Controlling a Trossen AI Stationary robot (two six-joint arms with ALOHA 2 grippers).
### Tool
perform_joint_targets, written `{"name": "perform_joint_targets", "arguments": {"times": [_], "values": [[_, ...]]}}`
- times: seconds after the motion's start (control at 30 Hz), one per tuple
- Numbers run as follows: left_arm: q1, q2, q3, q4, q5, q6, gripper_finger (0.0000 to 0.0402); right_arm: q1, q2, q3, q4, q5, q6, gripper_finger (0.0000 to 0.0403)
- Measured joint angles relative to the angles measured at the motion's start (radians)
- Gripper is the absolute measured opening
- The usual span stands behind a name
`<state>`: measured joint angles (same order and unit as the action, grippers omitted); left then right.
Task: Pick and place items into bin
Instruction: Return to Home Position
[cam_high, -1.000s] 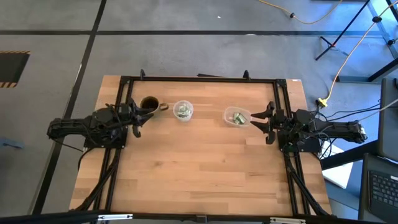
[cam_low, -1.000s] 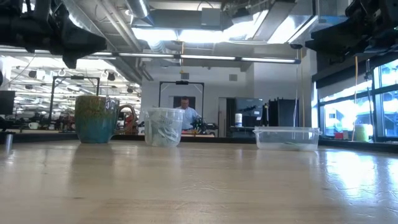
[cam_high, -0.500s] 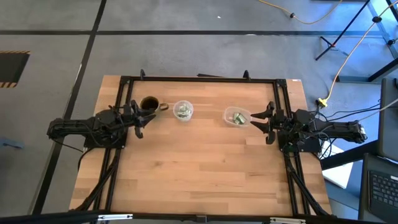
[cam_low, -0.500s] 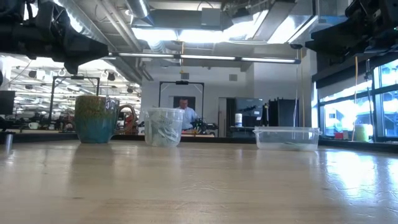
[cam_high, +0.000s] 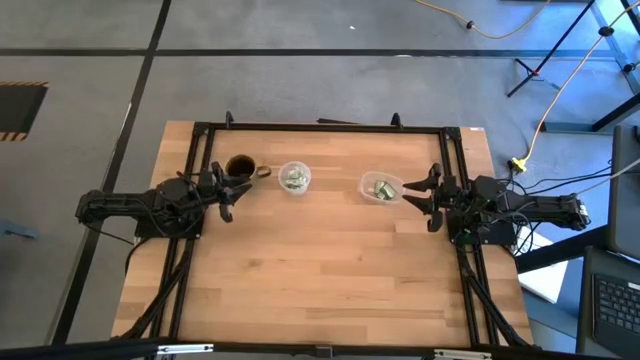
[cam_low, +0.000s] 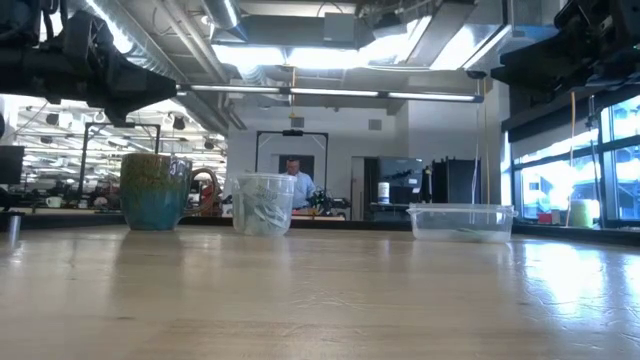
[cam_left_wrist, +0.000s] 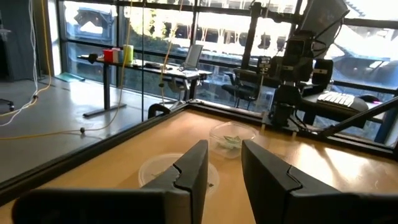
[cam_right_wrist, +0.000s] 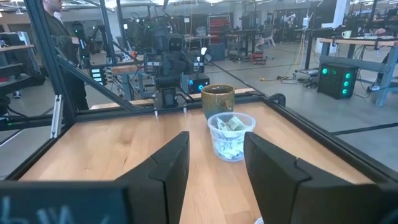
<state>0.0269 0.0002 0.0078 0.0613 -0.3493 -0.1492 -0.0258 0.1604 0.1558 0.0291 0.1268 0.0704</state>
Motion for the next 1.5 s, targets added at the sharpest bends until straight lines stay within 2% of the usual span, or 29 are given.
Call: {"name": "perform_joint_targets", "arguments": {"times": [0.43, 0.63, 0.83, 0.93, 1.1, 1.27, 1.37, 1.5], "values": [[0.000, 0.003, 0.000, 0.000, -0.006, 0.016, 0.0091, 0.000, 0.001, -0.002, -0.002, 0.002, -0.033, 0.0156], [0.000, 0.003, 0.000, 0.000, -0.006, 0.014, 0.0095, 0.000, 0.001, -0.143, 0.213, 0.003, -0.057, 0.0156], [0.000, 0.004, 0.000, 0.000, -0.006, 0.014, 0.0091, 0.000, 0.000, -0.145, 0.213, 0.055, -0.076, 0.0156], [0.000, 0.004, 0.000, 0.000, -0.007, 0.034, 0.0092, 0.000, 0.001, -0.145, 0.213, 0.140, -0.101, 0.0156], [0.000, 0.004, 0.000, 0.000, -0.028, 0.086, 0.0095, 0.000, 0.001, -0.145, 0.208, 0.339, -0.129, 0.0156], [0.000, 0.004, 0.000, 0.003, -0.062, 0.167, 0.0092, 0.000, 0.001, -0.145, 0.108, 0.540, -0.131, 0.0156], [0.000, 0.004, 0.000, 0.008, -0.132, 0.192, 0.0091, 0.000, 0.002, -0.145, 0.051, 0.594, -0.102, 0.0156], [0.000, 0.004, 0.000, 0.011, -0.283, 0.163, 0.0094, 0.000, 0.001, -0.145, 0.048, 0.598, -0.097, 0.0156]]}}
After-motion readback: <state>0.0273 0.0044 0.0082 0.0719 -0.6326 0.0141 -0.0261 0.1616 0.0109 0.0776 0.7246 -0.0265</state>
